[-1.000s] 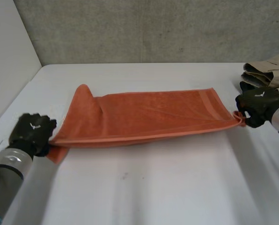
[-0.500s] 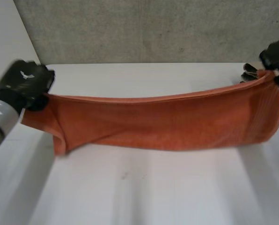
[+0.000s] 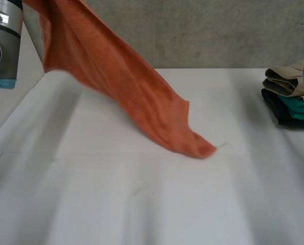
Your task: Fold the laundry.
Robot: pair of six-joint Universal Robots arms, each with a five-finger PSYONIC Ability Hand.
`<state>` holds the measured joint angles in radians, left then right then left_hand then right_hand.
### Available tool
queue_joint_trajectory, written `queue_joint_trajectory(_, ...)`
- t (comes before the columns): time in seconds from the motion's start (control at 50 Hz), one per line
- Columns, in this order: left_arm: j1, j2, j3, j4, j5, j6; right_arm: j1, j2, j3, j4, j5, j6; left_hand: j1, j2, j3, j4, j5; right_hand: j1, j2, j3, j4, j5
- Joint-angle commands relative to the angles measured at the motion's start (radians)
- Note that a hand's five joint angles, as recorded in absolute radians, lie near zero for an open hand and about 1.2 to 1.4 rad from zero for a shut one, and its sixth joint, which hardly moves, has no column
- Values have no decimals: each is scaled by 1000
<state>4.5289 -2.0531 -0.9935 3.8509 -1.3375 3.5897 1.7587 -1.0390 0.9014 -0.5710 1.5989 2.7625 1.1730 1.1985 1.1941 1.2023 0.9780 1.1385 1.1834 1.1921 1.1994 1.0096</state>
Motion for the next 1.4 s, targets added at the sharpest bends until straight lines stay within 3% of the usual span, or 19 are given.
queue_joint_trajectory(0.02,-14,82,-258,-73,6,-19,30,7,111,189,-66,-1,223,198,202,194,244,-90,-135,-144,-151,-136)
queue_joint_trajectory(0.06,-24,140,-348,-68,8,-23,41,8,134,230,-100,-1,223,198,202,194,244,-503,-548,-556,-564,-548)
queue_joint_trajectory(0.1,-27,177,-401,-62,8,-23,48,13,158,288,-154,0,223,198,202,194,244,-753,-798,-806,-814,-798)
queue_joint_trajectory(0.16,-34,241,-487,-44,18,-23,51,31,168,374,-212,0,223,198,202,194,244,-915,-960,-969,-976,-961)
queue_joint_trajectory(0.26,-53,362,-585,-30,49,-20,64,46,156,480,-287,0,223,198,202,194,244,-919,-963,-972,-979,-964)
queue_joint_trajectory(0.38,-67,537,-683,-28,86,-19,117,99,113,485,-359,3,223,198,202,194,244,-927,-972,-981,-988,-973)
queue_joint_trajectory(0.48,-73,643,-740,-31,92,-20,197,213,31,487,-427,6,223,198,202,194,244,-904,-949,-957,-965,-950)
queue_joint_trajectory(0.6,-94,755,-798,-39,90,-23,281,382,-87,484,-428,6,223,198,202,194,244,-889,-934,-943,-950,-935)
queue_joint_trajectory(0.74,-120,849,-827,-44,100,-23,347,597,-301,487,-378,6,223,198,202,194,244,-740,-785,-794,-801,-786)
queue_joint_trajectory(0.76,-120,864,-832,-45,106,-25,352,614,-315,490,-373,6,223,198,202,194,244,-609,-654,-662,-670,-654)
queue_joint_trajectory(0.78,-120,870,-836,-45,109,-25,355,637,-329,491,-364,5,223,198,202,194,244,-166,-210,-219,-226,-211)
queue_joint_trajectory(0.8,-120,875,-841,-44,112,-25,357,643,-334,491,-356,2,223,198,202,194,244,132,88,79,72,87)
queue_joint_trajectory(0.84,-119,877,-855,-40,120,-23,355,642,-335,485,-326,3,223,198,202,194,244,258,213,204,197,212)
queue_joint_trajectory(0.94,-99,861,-858,-47,121,-23,322,475,-268,461,-168,-1,223,198,202,194,244,258,213,204,197,212)
queue_joint_trajectory(0.98,-73,851,-861,-54,121,-22,280,398,-216,448,-163,-1,223,198,202,194,244,258,213,204,197,212)
queue_joint_trajectory(1.16,105,838,-869,-108,124,-25,70,-126,121,463,-335,-12,223,198,202,194,244,258,213,204,197,212)
queue_joint_trajectory(1.32,170,827,-870,-234,135,-26,-102,-421,182,734,-372,-66,223,198,202,194,244,258,213,204,197,212)
queue_joint_trajectory(1.4,170,778,-856,-335,187,-25,-125,-461,182,887,-395,-139,223,198,202,194,244,258,213,204,197,212)
